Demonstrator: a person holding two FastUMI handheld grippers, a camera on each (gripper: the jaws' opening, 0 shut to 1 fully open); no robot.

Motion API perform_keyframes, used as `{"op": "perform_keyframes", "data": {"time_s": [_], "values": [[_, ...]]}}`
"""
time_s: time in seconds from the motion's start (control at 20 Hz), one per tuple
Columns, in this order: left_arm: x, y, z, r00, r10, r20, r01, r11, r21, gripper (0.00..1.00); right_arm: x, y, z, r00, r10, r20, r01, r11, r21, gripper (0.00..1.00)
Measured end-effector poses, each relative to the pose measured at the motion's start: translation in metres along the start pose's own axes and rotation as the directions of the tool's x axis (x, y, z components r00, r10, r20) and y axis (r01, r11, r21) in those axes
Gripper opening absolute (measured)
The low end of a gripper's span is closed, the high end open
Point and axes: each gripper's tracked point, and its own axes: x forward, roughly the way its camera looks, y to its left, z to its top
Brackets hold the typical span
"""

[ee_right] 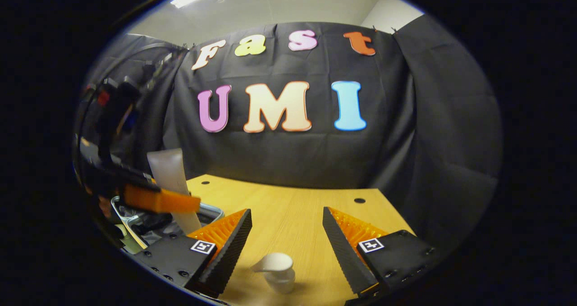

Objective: First open the suitcase, pack the skin care products into it, and then close the suitcase.

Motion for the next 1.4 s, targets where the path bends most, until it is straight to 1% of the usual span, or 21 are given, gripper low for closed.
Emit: {"op": "perform_keyframes", "data": {"time_s": [0.2,0.4,0.45,0.5,0.55,0.6,0.65,0.7,0.75,0.8,0.9,1.1,1.3,1.4], "values": [[-0.014,0.02,0.01,1.0,0.024,0.004,-0.024,1.0,-0.015,0.27,0.007,0.0,-0.065,0.994,-0.011,-0.107,0.009,1.0,-0.02,0.99],[-0.023,0.044,0.006,0.998,0.064,0.0,-0.064,0.998,-0.015,0.27,0.012,-0.005,-0.125,0.973,-0.025,-0.228,0.018,0.999,-0.036,0.99],[-0.026,0.049,0.005,0.997,0.076,-0.005,-0.076,0.997,-0.021,0.3,0.013,-0.004,-0.135,0.968,-0.026,-0.25,0.018,0.999,-0.034,0.99],[-0.028,0.056,0.002,0.996,0.09,-0.01,-0.091,0.996,-0.024,0.27,0.017,-0.005,-0.142,0.962,-0.023,-0.272,0.015,0.999,-0.03,0.85],[-0.031,0.063,0.0,0.995,0.104,-0.012,-0.104,0.994,-0.027,0.27,0.015,-0.003,-0.138,0.965,-0.02,-0.26,0.013,0.999,-0.03,0.71],[-0.032,0.069,-0.003,0.993,0.116,-0.017,-0.116,0.993,-0.029,0.31,0.016,0.001,-0.142,0.956,-0.005,-0.293,-0.005,0.999,-0.035,0.58],[-0.034,0.077,-0.006,0.991,0.13,-0.025,-0.131,0.991,-0.03,0.3,0.018,0.003,-0.138,0.954,-0.002,-0.298,-0.011,0.999,-0.04,0.57],[-0.034,0.087,-0.012,0.988,0.148,-0.037,-0.149,0.988,-0.03,0.27,0.02,0.003,-0.129,0.958,0.001,-0.286,-0.013,0.999,-0.041,0.58],[-0.035,0.097,-0.017,0.984,0.168,-0.055,-0.169,0.985,-0.026,0.3,0.02,0.003,-0.121,0.961,0.007,-0.277,-0.018,0.999,-0.039,0.58],[-0.034,0.108,-0.025,0.98,0.185,-0.075,-0.187,0.982,-0.02,0.27,0.022,0.005,-0.11,0.964,0.009,-0.265,-0.019,0.999,-0.036,0.58],[-0.029,0.131,-0.041,0.968,0.219,-0.124,-0.221,0.975,-0.005,0.27,0.025,0.011,-0.086,0.972,0.019,-0.235,-0.025,0.999,-0.021,0.58],[-0.013,0.174,-0.089,0.929,0.269,-0.253,-0.275,0.961,0.012,0.27,0.024,0.023,-0.047,0.982,0.03,-0.188,-0.032,0.999,-0.004,0.58],[0.004,0.195,-0.135,0.892,0.263,-0.368,-0.284,0.959,-0.004,0.28,0.013,0.029,-0.024,0.986,0.028,-0.167,-0.025,0.999,0.023,0.56],[0.013,0.202,-0.153,0.875,0.258,-0.409,-0.284,0.959,-0.001,0.27,0.009,0.031,-0.016,0.986,0.023,-0.164,-0.017,0.999,0.043,0.58]]}}
